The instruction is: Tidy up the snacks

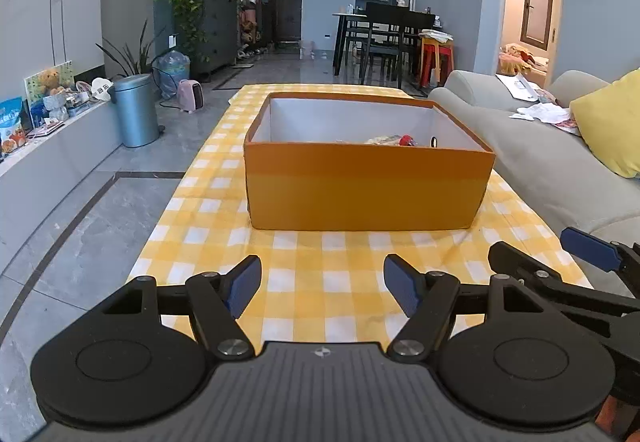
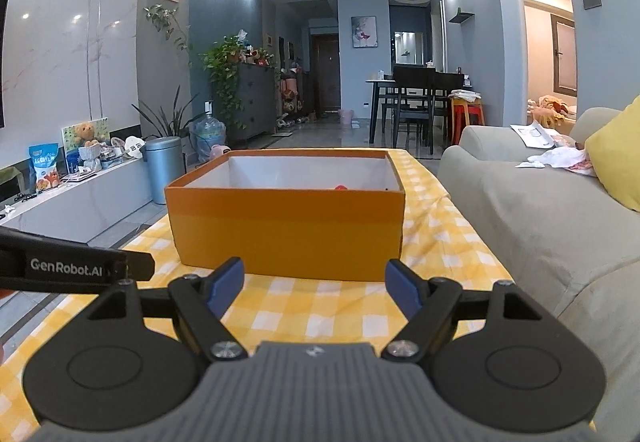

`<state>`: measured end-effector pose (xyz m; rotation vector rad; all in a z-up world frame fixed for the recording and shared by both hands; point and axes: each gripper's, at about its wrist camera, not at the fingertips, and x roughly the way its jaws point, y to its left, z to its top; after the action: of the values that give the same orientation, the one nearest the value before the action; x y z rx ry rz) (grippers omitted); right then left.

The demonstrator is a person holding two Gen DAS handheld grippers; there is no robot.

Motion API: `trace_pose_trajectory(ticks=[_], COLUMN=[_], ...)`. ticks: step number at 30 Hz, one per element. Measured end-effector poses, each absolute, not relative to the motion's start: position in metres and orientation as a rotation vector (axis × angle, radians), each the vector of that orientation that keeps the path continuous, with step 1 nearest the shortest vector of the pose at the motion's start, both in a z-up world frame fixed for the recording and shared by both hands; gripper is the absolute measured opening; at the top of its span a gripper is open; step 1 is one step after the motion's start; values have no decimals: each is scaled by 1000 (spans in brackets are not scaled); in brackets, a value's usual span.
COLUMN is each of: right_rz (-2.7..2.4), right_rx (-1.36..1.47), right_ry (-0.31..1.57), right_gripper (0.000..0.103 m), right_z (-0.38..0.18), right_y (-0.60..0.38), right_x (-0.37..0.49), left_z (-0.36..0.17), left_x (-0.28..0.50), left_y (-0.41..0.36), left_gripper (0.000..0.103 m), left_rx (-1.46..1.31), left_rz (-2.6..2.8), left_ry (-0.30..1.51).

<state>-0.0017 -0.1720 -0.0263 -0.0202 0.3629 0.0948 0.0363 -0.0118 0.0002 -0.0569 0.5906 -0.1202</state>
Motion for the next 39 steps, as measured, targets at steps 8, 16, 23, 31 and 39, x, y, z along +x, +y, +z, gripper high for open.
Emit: trace_pose_trajectory(ticks=[8,16,23,31,39], right_rz=[94,90,92,90,100], right_rx=[-23,-24,-24,-29,-33], right_ry=[364,364,363,363,367], right_gripper=[76,76,76,76,76], right_z=[-26,-26,-26,-28,-30], right_y=[-174,-175,-175,-175,-178], right_x=[3,0,0,1,2], left_z=[0,-1,1,1,2], left_x=[35,35,35,35,34], left_y=[-12,-17,-18,-18,-18], left_gripper=[83,83,83,83,83], left_rx=[-55,-72,-78,-78,-80], left_rz=[-117,-93,-83,-81,-74], left_ry=[590,598,601,601,606])
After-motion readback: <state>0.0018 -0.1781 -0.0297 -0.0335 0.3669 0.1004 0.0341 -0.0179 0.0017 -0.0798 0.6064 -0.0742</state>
